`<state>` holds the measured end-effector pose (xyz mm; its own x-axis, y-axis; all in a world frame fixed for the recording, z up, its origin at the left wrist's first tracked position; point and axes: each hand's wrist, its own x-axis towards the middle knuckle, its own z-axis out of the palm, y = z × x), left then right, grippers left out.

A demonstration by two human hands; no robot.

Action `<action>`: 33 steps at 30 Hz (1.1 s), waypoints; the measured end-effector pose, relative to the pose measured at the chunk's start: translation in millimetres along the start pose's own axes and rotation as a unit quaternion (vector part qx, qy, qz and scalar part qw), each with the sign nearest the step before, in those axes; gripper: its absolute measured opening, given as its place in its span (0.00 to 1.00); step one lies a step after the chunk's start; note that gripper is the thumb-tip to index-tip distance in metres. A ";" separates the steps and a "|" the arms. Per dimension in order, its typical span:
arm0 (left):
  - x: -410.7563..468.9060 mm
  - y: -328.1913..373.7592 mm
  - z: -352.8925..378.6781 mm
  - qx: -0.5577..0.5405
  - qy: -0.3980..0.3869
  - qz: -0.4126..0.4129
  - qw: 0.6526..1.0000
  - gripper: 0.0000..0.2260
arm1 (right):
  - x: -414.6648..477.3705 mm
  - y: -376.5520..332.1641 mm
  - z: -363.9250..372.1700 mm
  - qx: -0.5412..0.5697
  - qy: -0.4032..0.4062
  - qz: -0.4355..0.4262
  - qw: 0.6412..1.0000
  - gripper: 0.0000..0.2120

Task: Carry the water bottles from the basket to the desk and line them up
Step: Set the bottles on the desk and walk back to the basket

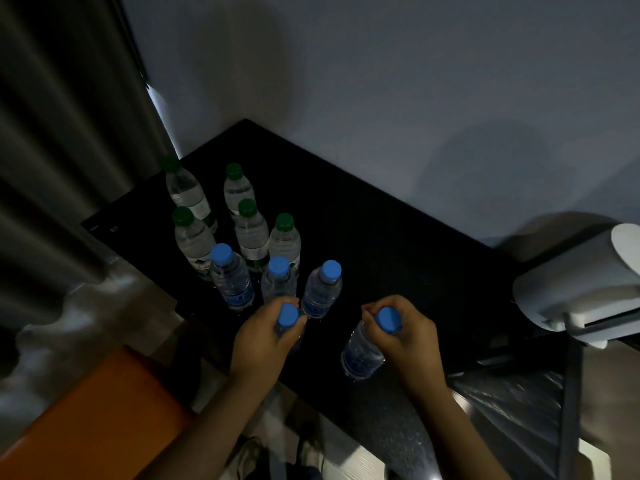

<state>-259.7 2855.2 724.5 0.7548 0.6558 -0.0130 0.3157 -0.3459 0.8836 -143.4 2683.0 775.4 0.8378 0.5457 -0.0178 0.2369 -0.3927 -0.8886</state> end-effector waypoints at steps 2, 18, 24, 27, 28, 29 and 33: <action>3.7 -1.6 -1.0 0.008 -0.003 0.004 1.000 0.10 | 6.6 2.9 5.9 0.005 0.000 0.003 1.000 0.07; 9.8 3.5 1.0 0.039 0.006 0.033 0.999 0.07 | 17.1 15.6 43.5 0.015 -0.007 0.034 0.999 0.08; 10.3 4.9 1.0 0.054 0.010 0.036 0.998 0.08 | 19.5 12.0 47.8 -0.025 -0.024 0.051 0.998 0.13; 9.3 7.6 -0.4 0.064 0.008 0.035 0.997 0.09 | 13.8 13.1 44.9 -0.065 -0.026 0.076 0.995 0.25; 9.6 8.9 -1.5 0.071 0.004 0.037 0.997 0.09 | 10.8 14.0 42.0 -0.074 -0.024 0.085 0.993 0.29; 10.3 9.9 -2.9 0.080 -0.003 0.039 0.996 0.08 | 7.1 14.1 38.2 -0.088 -0.021 0.090 0.992 0.32; 16.0 14.8 -10.5 0.140 -0.060 0.054 0.987 0.07 | -18.3 11.6 15.5 -0.203 -0.006 0.105 0.974 0.32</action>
<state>-249.0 2867.6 742.3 0.8502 0.5264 0.0038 0.3631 -0.5917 0.7197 -163.6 2679.9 758.3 0.8832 0.4299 -0.1877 0.2379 -0.7553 -0.6106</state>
